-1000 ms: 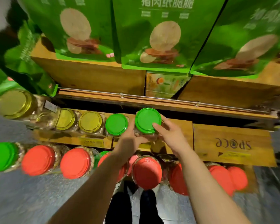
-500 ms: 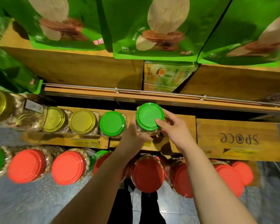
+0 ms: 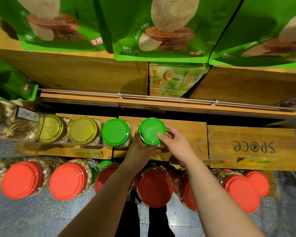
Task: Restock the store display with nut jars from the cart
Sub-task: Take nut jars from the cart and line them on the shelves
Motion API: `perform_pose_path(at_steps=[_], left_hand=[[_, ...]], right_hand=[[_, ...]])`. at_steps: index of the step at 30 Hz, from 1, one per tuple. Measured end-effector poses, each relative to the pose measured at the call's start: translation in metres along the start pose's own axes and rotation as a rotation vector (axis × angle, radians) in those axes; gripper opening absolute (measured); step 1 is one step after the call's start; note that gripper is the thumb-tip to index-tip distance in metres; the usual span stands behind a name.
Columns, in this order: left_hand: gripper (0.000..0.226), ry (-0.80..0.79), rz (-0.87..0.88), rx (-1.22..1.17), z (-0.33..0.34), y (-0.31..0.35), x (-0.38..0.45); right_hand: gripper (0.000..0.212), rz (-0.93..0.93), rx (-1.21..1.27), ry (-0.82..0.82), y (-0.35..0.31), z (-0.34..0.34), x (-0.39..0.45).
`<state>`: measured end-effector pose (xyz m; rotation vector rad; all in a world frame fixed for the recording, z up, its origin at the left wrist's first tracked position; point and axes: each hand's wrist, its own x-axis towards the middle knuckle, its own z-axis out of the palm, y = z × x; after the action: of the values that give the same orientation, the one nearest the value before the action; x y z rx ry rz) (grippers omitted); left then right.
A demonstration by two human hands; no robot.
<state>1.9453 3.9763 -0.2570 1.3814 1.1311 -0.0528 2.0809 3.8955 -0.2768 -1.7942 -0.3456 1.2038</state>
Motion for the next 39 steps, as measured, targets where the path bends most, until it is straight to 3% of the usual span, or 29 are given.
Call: perform_pose_path(at_steps=[13, 19, 23, 27, 30, 35, 39], left_hand=[[0.073, 0.07, -0.078, -0.003, -0.005, -0.002, -0.002], [0.059, 0.062, -0.068, 0.042, -0.007, 0.01, -0.016], [0.035, 0.063, 0.037, 0.128, -0.011, 0.02, -0.028], [0.037, 0.075, 0.024, 0.173, -0.023, 0.034, -0.044], [0.054, 0.086, -0.023, 0.161, -0.032, 0.051, -0.061], [0.067, 0.102, 0.052, 0.256, -0.04, 0.083, -0.103], [0.056, 0.097, 0.204, 0.387, -0.039, 0.114, -0.135]], right_hand=[[0.054, 0.026, -0.034, 0.038, 0.001, 0.013, -0.005], [0.054, 0.038, -0.1, 0.03, -0.002, 0.015, -0.012], [0.056, 0.019, -0.249, 0.058, -0.007, 0.016, -0.015], [0.055, -0.007, -0.356, 0.132, -0.02, 0.014, -0.026], [0.051, -0.001, -0.362, 0.17, -0.034, 0.005, -0.045], [0.041, -0.035, -0.384, 0.213, -0.063, -0.02, -0.093], [0.04, -0.102, -0.415, 0.253, -0.096, -0.04, -0.142]])
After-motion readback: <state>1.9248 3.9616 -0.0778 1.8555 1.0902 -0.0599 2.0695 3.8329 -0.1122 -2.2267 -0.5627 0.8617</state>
